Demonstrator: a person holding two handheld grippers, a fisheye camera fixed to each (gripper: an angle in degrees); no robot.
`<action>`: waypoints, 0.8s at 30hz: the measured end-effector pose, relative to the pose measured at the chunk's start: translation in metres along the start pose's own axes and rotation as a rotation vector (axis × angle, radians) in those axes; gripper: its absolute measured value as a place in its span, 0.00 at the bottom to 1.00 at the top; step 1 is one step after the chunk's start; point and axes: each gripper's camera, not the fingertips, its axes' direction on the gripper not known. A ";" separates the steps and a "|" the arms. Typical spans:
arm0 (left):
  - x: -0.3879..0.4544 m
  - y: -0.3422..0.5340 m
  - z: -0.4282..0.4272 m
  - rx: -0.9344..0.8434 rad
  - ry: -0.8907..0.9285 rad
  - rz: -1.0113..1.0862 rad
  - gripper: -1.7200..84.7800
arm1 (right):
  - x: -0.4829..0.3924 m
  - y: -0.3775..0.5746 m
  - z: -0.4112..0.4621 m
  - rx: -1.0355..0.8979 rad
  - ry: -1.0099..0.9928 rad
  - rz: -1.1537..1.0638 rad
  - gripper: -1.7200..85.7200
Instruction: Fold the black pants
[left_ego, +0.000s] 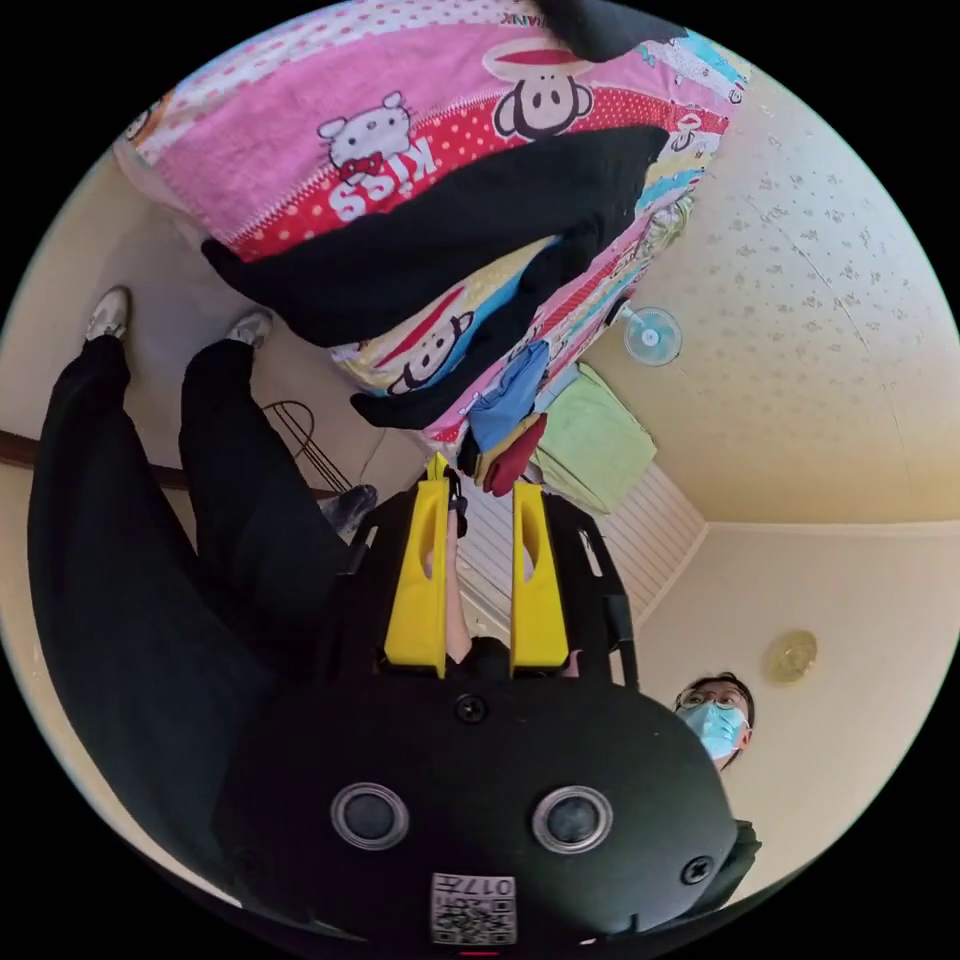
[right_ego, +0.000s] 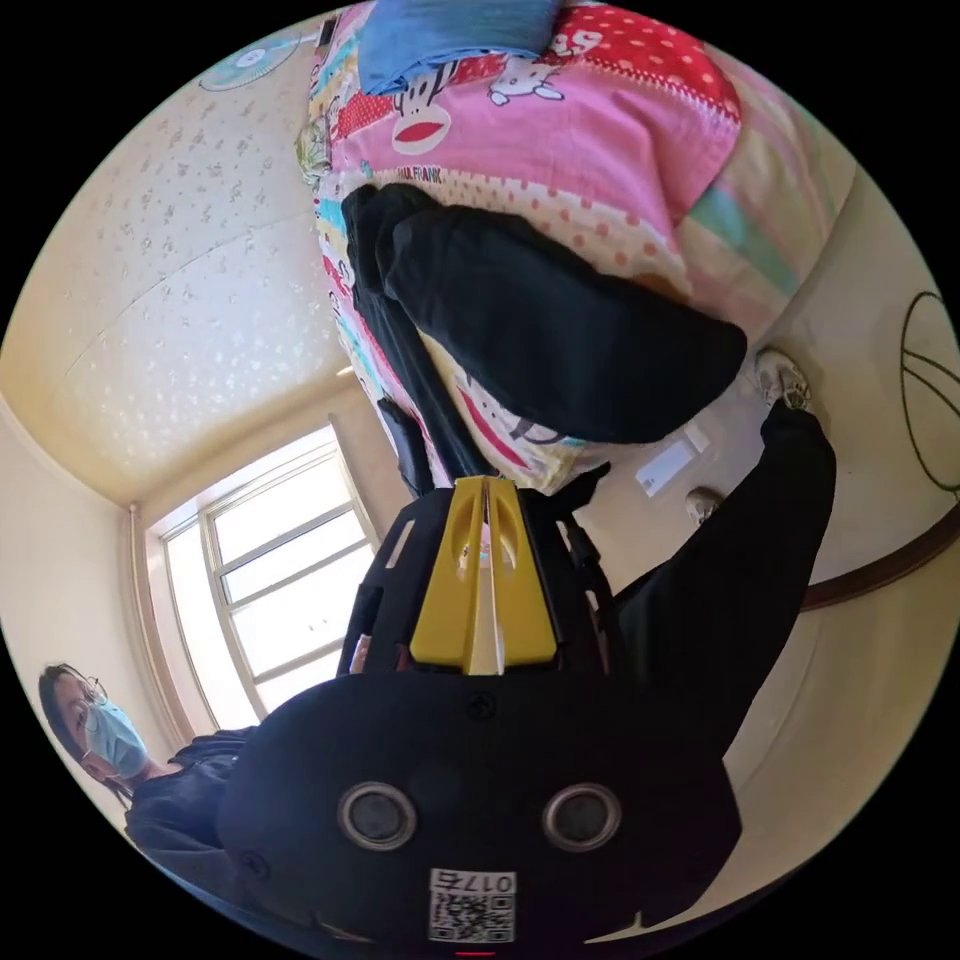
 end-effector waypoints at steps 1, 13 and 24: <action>-0.001 -0.009 0.018 -0.024 -0.003 -0.001 0.14 | -0.001 -0.004 -0.003 0.006 0.003 0.000 0.05; 0.006 -0.155 0.272 -0.216 -0.470 0.209 0.17 | -0.023 -0.095 -0.051 -0.074 0.131 -0.186 0.12; -0.104 -0.148 0.382 -0.537 -0.825 -0.012 0.01 | -0.005 -0.078 -0.011 -0.513 0.213 -0.268 0.05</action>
